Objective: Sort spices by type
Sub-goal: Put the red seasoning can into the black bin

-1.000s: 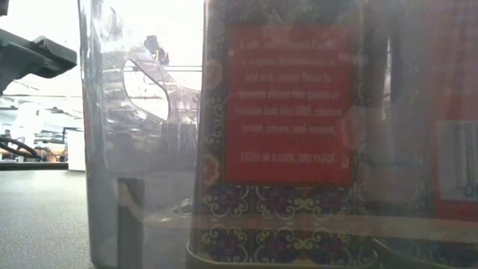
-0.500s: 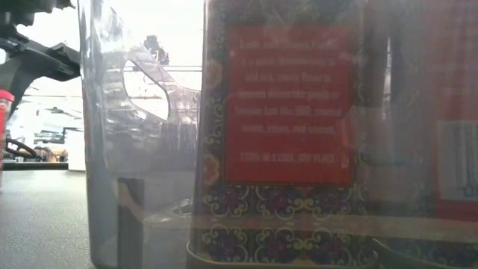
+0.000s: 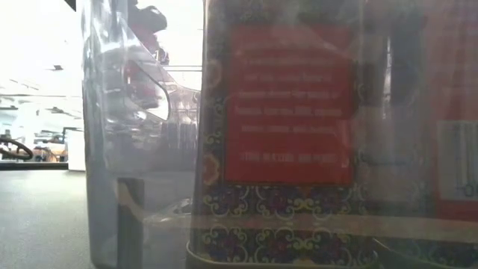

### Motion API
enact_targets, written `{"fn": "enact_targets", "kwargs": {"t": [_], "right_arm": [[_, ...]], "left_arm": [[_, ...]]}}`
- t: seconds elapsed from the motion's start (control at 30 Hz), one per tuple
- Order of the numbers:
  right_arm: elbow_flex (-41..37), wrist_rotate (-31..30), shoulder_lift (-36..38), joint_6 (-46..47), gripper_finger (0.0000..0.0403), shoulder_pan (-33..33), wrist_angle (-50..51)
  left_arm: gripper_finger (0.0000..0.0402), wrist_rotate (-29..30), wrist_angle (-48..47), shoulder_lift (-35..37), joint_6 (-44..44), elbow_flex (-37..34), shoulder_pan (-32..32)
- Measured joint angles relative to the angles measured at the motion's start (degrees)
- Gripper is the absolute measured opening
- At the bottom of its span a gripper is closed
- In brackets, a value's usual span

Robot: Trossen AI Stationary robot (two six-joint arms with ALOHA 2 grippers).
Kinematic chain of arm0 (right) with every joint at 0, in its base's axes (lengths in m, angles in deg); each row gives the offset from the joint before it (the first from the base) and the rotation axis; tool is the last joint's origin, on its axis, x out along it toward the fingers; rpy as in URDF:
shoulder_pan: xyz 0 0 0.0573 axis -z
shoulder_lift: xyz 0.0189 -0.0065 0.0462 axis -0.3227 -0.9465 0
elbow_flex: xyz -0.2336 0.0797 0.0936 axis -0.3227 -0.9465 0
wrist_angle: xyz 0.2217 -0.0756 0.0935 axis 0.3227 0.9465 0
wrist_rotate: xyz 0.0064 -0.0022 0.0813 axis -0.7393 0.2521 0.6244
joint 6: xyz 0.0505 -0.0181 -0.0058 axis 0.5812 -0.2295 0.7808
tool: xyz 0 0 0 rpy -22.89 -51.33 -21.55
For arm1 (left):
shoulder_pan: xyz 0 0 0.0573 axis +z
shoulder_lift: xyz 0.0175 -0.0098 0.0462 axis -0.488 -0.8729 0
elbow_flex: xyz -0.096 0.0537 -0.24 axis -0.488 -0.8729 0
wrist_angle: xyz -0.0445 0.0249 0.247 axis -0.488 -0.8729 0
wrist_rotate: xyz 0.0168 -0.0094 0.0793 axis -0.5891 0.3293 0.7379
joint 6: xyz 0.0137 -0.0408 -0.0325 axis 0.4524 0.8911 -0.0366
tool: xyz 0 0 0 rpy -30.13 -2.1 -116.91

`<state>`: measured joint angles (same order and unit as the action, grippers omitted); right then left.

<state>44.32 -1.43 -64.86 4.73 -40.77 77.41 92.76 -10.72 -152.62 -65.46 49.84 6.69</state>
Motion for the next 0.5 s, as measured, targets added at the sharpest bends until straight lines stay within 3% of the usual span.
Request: {"fn": "enact_targets", "kwargs": {"t": [0.3, 0.5], "right_arm": [[0.0, 0.1, 4.2, 0.1, 0.0000, 4.2, 5.7], [0.0, 0.3, 5.4, -1.2, 0.0000, 6.4, 8.8]], "left_arm": [[0.0220, -3.8, 3.5, -0.3, -3.5, 2.0, 19.1], [0.0220, -12.5, 10.4, -3.5, -3.5, 2.0, 29.7]]}}
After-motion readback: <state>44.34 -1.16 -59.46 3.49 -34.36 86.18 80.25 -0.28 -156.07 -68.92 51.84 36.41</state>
